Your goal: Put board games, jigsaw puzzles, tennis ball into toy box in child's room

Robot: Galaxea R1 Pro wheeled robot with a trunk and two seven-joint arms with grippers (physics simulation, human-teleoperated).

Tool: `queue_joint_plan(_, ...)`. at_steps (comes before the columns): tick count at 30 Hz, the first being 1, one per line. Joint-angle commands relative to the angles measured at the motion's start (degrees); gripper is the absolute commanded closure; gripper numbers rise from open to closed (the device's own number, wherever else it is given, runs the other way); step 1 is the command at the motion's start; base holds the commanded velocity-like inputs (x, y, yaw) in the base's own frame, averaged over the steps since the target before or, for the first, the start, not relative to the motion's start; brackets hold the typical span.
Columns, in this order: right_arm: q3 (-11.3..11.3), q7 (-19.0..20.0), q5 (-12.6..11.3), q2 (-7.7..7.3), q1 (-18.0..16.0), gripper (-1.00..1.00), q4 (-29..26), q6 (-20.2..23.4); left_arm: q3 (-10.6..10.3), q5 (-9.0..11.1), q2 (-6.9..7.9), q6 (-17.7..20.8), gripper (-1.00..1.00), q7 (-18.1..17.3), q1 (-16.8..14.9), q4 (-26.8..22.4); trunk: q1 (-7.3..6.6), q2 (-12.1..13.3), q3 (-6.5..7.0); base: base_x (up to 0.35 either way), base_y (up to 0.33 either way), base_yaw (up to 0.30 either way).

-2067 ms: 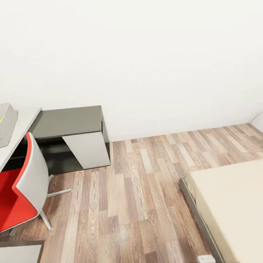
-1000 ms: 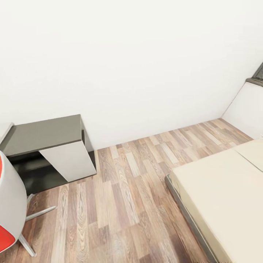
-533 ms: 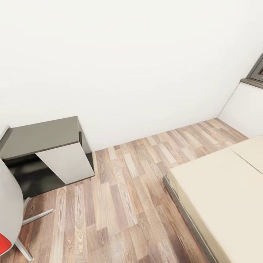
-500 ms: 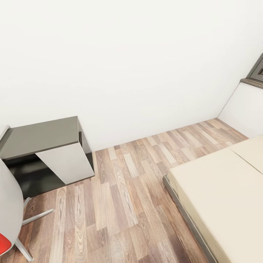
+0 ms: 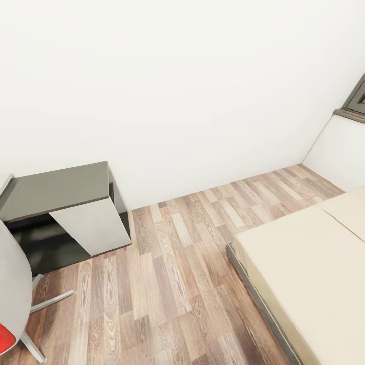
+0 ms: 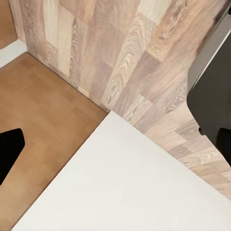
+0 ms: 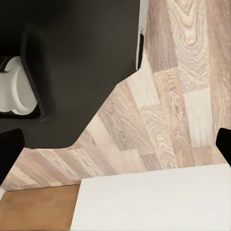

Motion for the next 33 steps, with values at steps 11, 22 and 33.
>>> queue_joint_plan(11, 0.0, 0.1, -0.7, 4.38, 0.0, -1.0, 0.7, 0.2, -0.4, 0.5, -0.06, 0.2, -1.0, 0.4, 0.0, 0.7, 0.03, -0.1, -0.08, 0.0, 0.0, 0.0)
queue_joint_plan(22, -0.2, 0.1, -0.8, 4.54, 0.0, -1.0, 0.9, 0.1, -0.4, 0.4, -0.07, 0.2, -1.0, 0.4, 0.0, 0.8, 0.03, -0.1, -0.08, 0.0, 0.0, 0.0)
queue_joint_plan(33, 0.0, 0.1, -0.7, 4.89, 0.1, -1.0, 0.9, 0.1, -0.4, 0.4, -0.07, 0.2, -1.0, 0.4, 0.0, 0.8, 0.03, -0.1, -0.08, 0.0, 0.0, 0.0)
